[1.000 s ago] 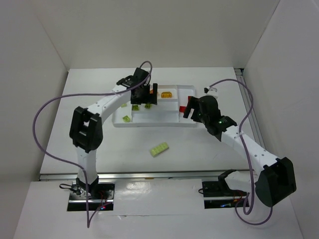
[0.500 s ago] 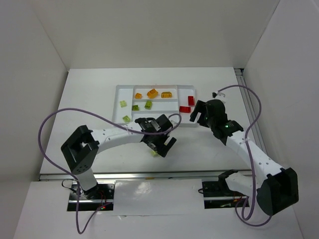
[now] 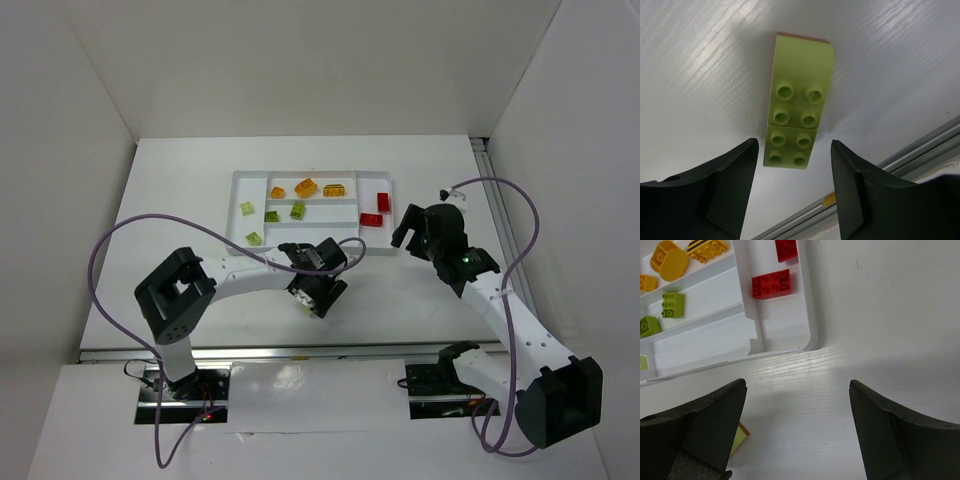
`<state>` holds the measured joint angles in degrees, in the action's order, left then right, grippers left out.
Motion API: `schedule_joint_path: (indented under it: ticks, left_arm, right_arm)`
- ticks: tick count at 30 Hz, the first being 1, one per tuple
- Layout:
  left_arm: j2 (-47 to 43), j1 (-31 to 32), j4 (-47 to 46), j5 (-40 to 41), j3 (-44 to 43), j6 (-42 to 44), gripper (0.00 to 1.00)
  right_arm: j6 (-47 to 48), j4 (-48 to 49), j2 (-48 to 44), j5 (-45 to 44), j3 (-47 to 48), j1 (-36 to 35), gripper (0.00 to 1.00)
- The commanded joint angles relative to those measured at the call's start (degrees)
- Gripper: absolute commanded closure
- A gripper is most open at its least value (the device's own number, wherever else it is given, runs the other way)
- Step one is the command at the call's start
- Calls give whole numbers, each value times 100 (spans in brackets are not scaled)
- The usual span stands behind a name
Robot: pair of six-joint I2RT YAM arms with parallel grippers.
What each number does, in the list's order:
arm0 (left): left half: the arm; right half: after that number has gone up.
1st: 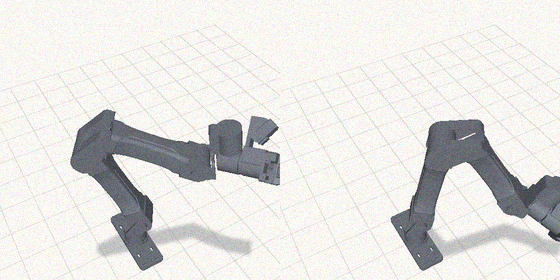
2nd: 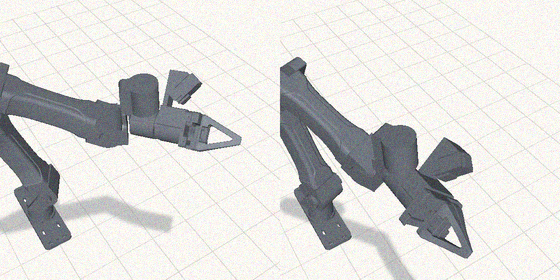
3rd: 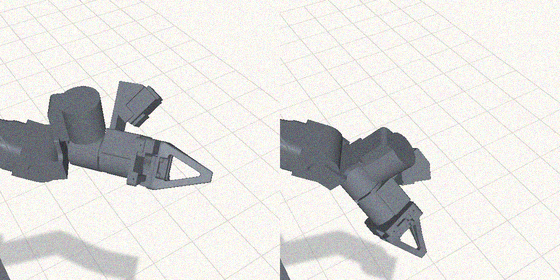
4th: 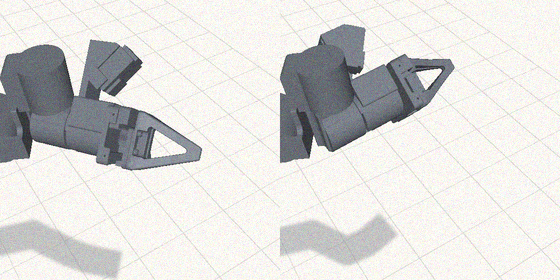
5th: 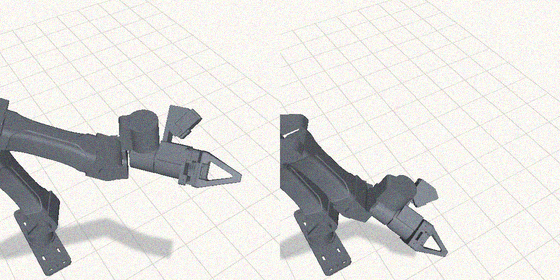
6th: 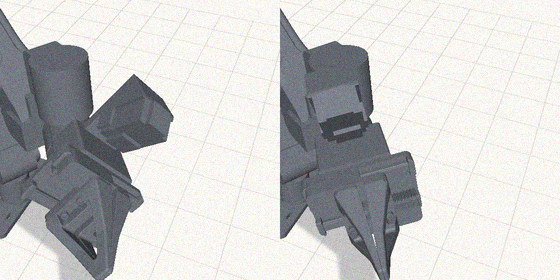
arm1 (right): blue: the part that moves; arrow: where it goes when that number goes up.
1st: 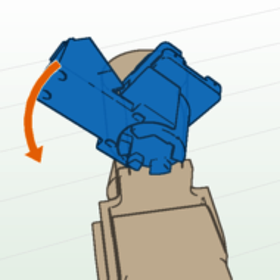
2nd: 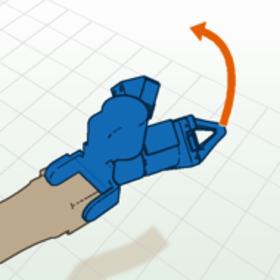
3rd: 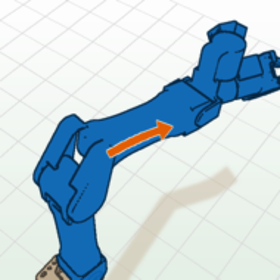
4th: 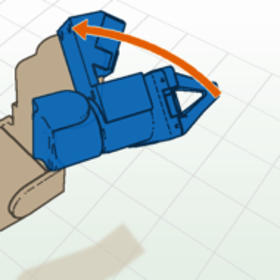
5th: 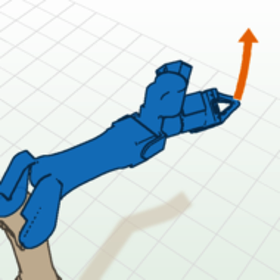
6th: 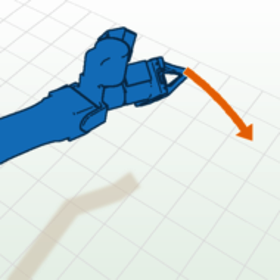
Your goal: Sort the legos into containers by color
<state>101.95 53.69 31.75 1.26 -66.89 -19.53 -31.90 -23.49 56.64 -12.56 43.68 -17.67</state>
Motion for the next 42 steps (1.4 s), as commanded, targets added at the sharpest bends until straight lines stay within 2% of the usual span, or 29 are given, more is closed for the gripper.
schedule_joint_path:
  ticks: [1,2,6,7,8,9,10,12,13,15,16,17,18,19,21,23,27,28,32,35,39,42]
  left_arm:
    - [70,19,-72,156,54,37,30]
    - [70,19,-72,156,54,37,30]
    - [70,19,-72,278,1,-24,49]
    - [70,19,-3,279,1,-25,61]
    - [70,19,50,340,-60,-25,69]
    - [18,19,103,340,-139,-25,73]
    - [18,19,165,340,-140,-25,84]
    - [-139,19,393,340,-289,-25,97]
    - [-219,19,446,236,-376,-25,100]
    - [-569,-95,307,-376,-377,133,100]
    - [-719,-200,149,-720,-255,229,100]
    - [-877,-480,-35,-1124,-63,300,100]
    - [-1027,-630,-350,-1902,9,353,100]
    - [-1263,-788,-484,-2345,71,353,100]
    - [-1406,-1289,-782,-3563,133,354,100]
    - [-1459,-1702,-915,-4236,133,353,100]
    - [-1652,-2108,-1284,-5501,133,126,100]
    - [-1652,-2161,-1468,-5687,133,125,100]
    - [-1836,-2371,-1846,-6242,133,-113,100]
    - [-1890,-2503,-2067,-6523,133,-349,100]
    - [-1890,-2504,-2129,-6577,133,-411,100]
    - [-1890,-2504,-2181,-6577,133,-464,100]
  right_arm:
    - [8,-7,31,69,-53,44,9]
    - [8,-7,31,69,-53,44,9]
    - [8,-7,31,69,-53,44,9]
    - [8,-7,31,69,-53,44,11]
    - [8,45,31,121,-53,44,11]
    - [8,46,31,122,-53,44,11]
    - [8,46,31,122,-53,44,11]
    - [61,46,84,253,-53,44,11]
    - [61,46,136,471,-53,44,11]
    - [184,291,259,911,-114,97,11]
    - [245,388,260,1409,-184,158,11]
    - [359,667,321,1744,-237,263,11]
    - [360,809,321,2061,-368,334,11]
    - [360,976,269,2760,-439,491,11]
    - [457,1424,58,3354,-579,563,11]
    - [527,1627,-152,4029,-580,720,11]
    - [746,2092,-259,4901,-633,774,9]
    - [747,2215,-207,5390,-633,774,9]
    - [378,3313,-13,6412,-633,713,6]
    - [456,3517,294,6529,-501,572,5]
    - [185,4262,558,6774,-422,327,4]
    - [184,4326,742,6907,-343,98,4]
